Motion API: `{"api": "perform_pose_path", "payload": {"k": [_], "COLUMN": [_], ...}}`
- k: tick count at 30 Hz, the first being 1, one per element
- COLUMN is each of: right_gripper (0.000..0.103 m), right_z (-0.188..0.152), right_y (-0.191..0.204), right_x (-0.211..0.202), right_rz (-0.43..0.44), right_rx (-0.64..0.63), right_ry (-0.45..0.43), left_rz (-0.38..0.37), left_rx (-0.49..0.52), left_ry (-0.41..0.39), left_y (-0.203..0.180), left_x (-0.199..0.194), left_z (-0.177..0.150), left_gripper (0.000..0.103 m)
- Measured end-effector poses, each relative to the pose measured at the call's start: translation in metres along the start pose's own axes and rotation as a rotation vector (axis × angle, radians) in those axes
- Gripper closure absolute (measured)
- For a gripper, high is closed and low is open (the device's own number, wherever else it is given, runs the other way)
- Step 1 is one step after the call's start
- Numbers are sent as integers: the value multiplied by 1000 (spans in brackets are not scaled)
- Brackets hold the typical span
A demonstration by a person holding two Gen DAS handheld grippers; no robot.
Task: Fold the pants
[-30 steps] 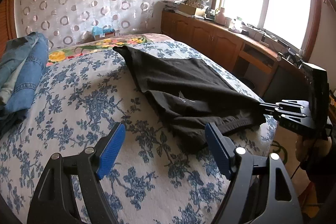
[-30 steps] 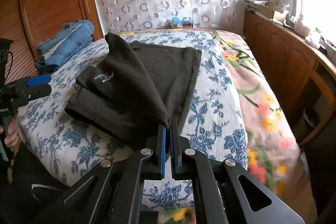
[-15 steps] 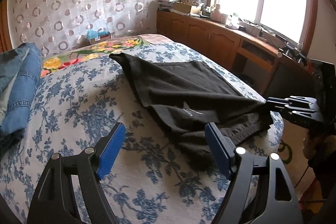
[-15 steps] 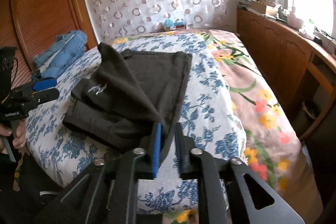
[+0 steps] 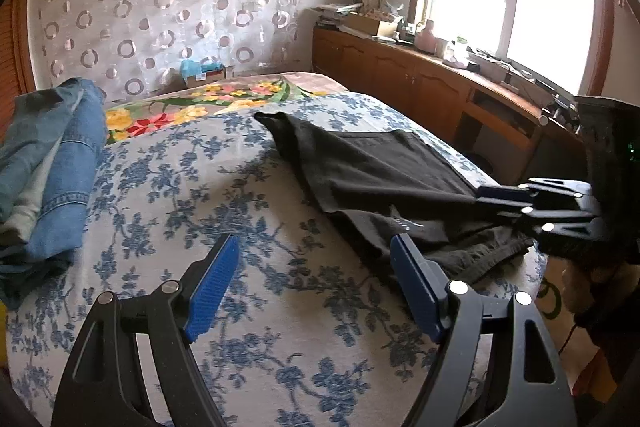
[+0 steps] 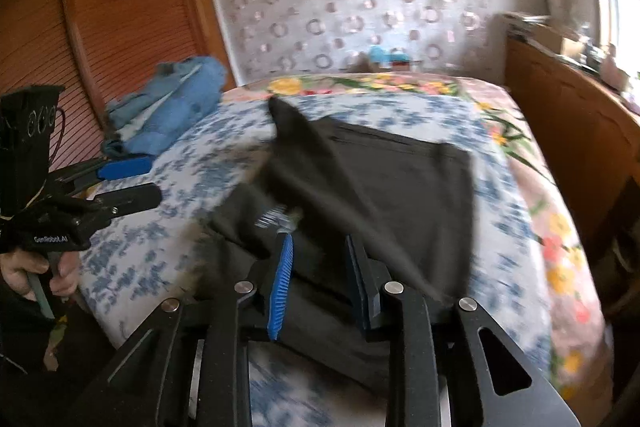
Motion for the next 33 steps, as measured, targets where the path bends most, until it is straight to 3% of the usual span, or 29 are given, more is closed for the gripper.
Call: {"api": "perform_pose_path", "payload": {"k": [14,22,24,26,33], "right_gripper": [75,75,92,97,100], "right_z": [11,15,16,19,35], "right_y": [42,51,51,51,41], "right_x": [60,79,79,75,57], "right_rz": [102,31,27,38,29], "right_rx": [-116,-169,-172,-165,-126], "right_ry": [110,148,149,133,43], "left_rz": [11,12,12,8,3], "left_rx": [-28,-40,-37,-38,-31], "left_ry": [3,3,4,3,9], "left_y": [27,31,30,29,25], "left_x": [-3,-2,-2,-2,1], "left_z": [-8,-10,-10,-10,-9], "left_gripper": [24,24,24,24,24]}}
Point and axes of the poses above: each gripper's, at about its wrist camera, not at the fingertips, and x roughly the way its jaws point, y to its left, z to its top, the point moved 5 cm from there along x, roughly the way its jaws point, and after that the axes turned 9 degrees about x, right-handed, at the moved point
